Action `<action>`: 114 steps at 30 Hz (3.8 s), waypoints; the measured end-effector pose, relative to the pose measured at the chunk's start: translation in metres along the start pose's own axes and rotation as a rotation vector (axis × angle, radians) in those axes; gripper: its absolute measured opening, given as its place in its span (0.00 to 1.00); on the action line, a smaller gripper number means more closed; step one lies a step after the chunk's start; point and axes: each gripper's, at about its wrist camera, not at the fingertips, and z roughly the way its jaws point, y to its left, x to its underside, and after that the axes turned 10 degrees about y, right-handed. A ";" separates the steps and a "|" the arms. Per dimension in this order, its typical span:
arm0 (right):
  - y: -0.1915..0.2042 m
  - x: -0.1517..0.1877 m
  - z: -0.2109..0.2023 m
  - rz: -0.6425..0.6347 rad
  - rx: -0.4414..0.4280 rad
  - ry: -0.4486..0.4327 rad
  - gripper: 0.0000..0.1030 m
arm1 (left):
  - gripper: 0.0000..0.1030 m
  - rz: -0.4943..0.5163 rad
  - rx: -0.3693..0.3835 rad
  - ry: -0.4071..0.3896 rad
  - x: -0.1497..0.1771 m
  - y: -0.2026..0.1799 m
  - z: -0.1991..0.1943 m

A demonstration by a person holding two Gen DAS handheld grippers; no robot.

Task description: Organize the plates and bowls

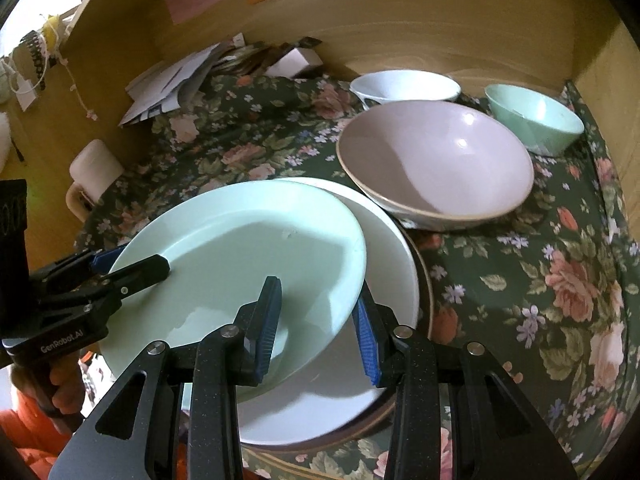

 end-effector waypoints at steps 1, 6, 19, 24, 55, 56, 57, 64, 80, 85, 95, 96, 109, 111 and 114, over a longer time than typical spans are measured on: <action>-0.001 0.001 0.000 0.003 0.001 0.001 0.32 | 0.47 0.004 -0.002 0.002 0.000 -0.002 0.002; -0.005 0.004 0.003 0.020 -0.005 0.012 0.32 | 0.47 0.019 -0.002 0.009 0.001 -0.006 0.008; -0.008 0.007 0.008 0.029 0.001 0.028 0.32 | 0.44 0.020 -0.002 0.044 0.001 -0.005 0.026; -0.009 0.007 0.006 0.032 -0.002 0.028 0.32 | 0.44 0.020 -0.006 0.041 0.002 -0.005 0.029; -0.046 -0.009 -0.059 0.084 0.123 -0.127 0.42 | 0.59 0.074 -0.049 -0.076 -0.051 -0.025 -0.008; -0.050 -0.012 -0.061 0.090 0.133 -0.134 0.44 | 0.63 0.072 -0.052 -0.077 -0.055 -0.027 -0.008; -0.053 -0.014 -0.063 0.096 0.140 -0.138 0.47 | 0.64 0.070 -0.056 -0.077 -0.060 -0.029 -0.007; -0.077 -0.033 -0.064 0.143 0.154 -0.161 0.59 | 0.72 0.093 -0.071 -0.075 -0.087 -0.044 0.007; -0.114 -0.057 -0.017 0.180 0.146 -0.077 0.59 | 0.73 0.140 -0.054 0.047 -0.129 -0.070 0.075; -0.118 -0.061 -0.010 0.185 0.128 -0.066 0.55 | 0.61 0.143 -0.055 0.082 -0.135 -0.071 0.094; -0.125 -0.065 0.004 0.205 0.067 -0.025 0.29 | 0.42 0.194 -0.014 0.126 -0.139 -0.084 0.116; -0.125 -0.065 0.004 0.205 0.065 -0.022 0.27 | 0.39 0.198 -0.012 0.132 -0.139 -0.085 0.118; -0.119 -0.069 0.010 0.177 0.086 -0.008 0.25 | 0.23 0.225 0.008 0.170 -0.141 -0.095 0.136; -0.117 -0.069 0.008 0.175 0.101 -0.014 0.25 | 0.23 0.222 0.006 0.166 -0.141 -0.096 0.135; -0.117 -0.068 0.005 0.183 0.104 -0.023 0.25 | 0.23 0.220 0.008 0.154 -0.141 -0.097 0.132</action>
